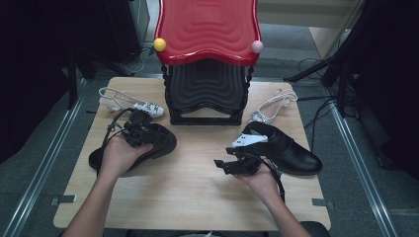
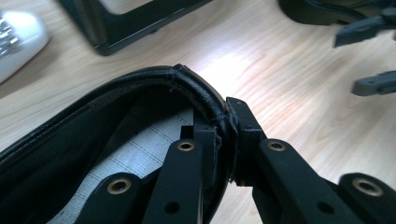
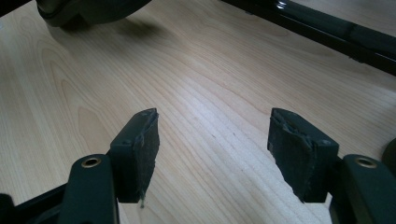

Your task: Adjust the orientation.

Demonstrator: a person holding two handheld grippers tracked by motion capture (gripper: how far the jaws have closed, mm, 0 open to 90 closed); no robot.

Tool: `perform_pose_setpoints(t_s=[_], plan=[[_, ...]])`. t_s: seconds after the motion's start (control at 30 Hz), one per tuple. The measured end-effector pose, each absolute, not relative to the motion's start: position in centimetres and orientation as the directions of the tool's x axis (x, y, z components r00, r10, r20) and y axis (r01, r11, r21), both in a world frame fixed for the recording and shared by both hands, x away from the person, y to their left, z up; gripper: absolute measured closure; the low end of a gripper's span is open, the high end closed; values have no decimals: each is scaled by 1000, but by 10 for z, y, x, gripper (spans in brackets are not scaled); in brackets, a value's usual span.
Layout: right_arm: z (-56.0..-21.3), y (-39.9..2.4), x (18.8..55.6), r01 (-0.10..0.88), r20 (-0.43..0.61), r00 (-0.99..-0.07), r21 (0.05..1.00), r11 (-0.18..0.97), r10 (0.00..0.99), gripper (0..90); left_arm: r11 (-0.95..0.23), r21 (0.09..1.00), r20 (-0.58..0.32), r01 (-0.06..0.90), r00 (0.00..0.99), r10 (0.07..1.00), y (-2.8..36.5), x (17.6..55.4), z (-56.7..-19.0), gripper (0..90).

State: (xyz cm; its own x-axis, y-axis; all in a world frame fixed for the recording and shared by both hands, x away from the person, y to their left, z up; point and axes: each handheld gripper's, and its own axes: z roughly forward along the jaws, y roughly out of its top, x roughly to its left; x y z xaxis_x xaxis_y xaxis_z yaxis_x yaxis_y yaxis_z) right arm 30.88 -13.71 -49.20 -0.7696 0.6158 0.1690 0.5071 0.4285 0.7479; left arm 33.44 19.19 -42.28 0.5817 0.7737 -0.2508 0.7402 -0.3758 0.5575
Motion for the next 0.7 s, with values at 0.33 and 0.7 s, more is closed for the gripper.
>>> perform_pose_setpoints(t_s=[0.33,0.7], plan=[[-488,-146,312,518,181,-755,753,405,630,351,-412,566,-267,714,632,727,149,335,-406,840],[-487,-155,313,533,191,-738,752,387,647,351,-464,546,-328,698,687,648,94,344,-422,838]])
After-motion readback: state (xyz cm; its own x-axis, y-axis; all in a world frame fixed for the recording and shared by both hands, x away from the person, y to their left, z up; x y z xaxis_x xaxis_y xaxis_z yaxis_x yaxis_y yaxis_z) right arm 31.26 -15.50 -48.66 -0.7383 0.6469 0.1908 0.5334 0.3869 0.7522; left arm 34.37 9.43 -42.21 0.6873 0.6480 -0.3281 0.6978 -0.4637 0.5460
